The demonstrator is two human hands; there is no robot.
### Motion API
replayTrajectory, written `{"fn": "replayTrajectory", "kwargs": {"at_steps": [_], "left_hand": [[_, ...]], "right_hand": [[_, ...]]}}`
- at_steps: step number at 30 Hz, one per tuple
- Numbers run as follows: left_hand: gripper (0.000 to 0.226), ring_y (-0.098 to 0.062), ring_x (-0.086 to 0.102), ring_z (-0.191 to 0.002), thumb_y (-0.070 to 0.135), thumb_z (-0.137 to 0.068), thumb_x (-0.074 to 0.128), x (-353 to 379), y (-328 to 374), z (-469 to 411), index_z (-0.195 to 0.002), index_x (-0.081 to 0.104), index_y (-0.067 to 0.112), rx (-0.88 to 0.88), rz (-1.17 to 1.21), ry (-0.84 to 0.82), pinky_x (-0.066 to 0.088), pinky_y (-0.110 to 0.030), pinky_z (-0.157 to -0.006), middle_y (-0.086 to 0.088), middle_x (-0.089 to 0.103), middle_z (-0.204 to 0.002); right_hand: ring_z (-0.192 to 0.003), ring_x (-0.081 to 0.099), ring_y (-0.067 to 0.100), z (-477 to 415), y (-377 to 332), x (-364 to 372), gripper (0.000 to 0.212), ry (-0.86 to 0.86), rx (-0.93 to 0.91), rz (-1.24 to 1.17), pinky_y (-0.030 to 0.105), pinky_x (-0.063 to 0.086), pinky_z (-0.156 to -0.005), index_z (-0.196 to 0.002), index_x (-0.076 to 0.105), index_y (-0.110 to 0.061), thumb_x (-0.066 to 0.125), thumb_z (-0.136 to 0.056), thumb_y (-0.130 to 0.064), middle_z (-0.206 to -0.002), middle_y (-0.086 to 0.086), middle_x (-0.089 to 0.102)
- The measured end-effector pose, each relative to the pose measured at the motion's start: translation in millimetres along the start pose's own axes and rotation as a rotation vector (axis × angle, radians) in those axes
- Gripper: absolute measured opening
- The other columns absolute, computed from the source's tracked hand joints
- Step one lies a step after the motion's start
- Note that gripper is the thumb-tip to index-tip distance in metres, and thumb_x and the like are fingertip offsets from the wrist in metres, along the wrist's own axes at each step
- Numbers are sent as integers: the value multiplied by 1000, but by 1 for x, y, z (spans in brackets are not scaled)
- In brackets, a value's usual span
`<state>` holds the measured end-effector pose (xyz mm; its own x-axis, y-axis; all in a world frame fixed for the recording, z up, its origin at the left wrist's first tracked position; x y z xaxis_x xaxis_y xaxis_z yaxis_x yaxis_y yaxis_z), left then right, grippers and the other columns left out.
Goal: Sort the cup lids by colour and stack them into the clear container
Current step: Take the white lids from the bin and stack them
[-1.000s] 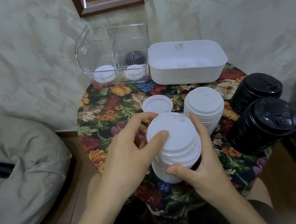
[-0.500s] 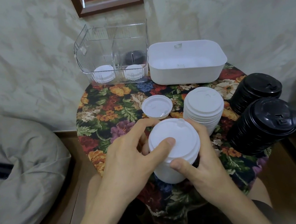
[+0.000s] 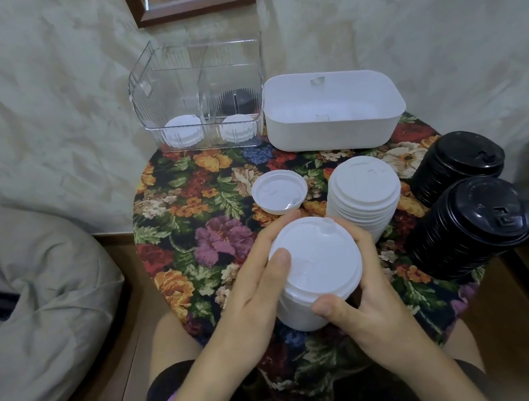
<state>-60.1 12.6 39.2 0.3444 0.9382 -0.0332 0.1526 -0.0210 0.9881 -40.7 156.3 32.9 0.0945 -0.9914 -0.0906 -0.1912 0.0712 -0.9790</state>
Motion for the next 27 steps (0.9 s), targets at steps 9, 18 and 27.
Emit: {"fn": "replayTrajectory", "kwargs": {"at_steps": [9, 18, 27], "left_hand": [[94, -14, 40, -148, 69, -79, 70, -6, -14, -1, -157, 34, 32, -44, -5, -191, 38, -27, -116, 11, 44, -158], [85, -15, 47, -142, 22, -75, 82, -15, -17, -5, -150, 45, 36, -39, 2, -180, 42, -25, -111, 8, 53, -151], [91, -17, 43, -145, 13, -78, 86, -16, -19, -4, -154, 40, 33, -83, -55, -196, 37, -43, -118, 8, 49, -154]], "right_hand": [[-135, 50, 5, 0, 1, -5, 85, 11, 3, 27, 18, 45, -103, -144, 43, -44, 73, -72, -77, -142, -23, 53], [-137, 50, 6, -2, -2, -9, 83, -32, 3, 85, 17, 45, -103, -147, 44, -34, 80, -74, -52, -145, -18, 53], [-141, 40, -6, -3, -6, -11, 88, -82, 0, 170, 10, 41, -103, -152, 34, -51, 75, -74, -58, -152, -32, 41]]}}
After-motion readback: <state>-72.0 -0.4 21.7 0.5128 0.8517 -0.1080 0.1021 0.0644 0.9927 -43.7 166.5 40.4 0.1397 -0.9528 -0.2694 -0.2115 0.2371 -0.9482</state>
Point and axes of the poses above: each hand's wrist, its own z-axis away from the middle knuckle, its own x-axis out of the palm, y = z × x, the point moved 5 cm from there along -z, towards the middle knuckle
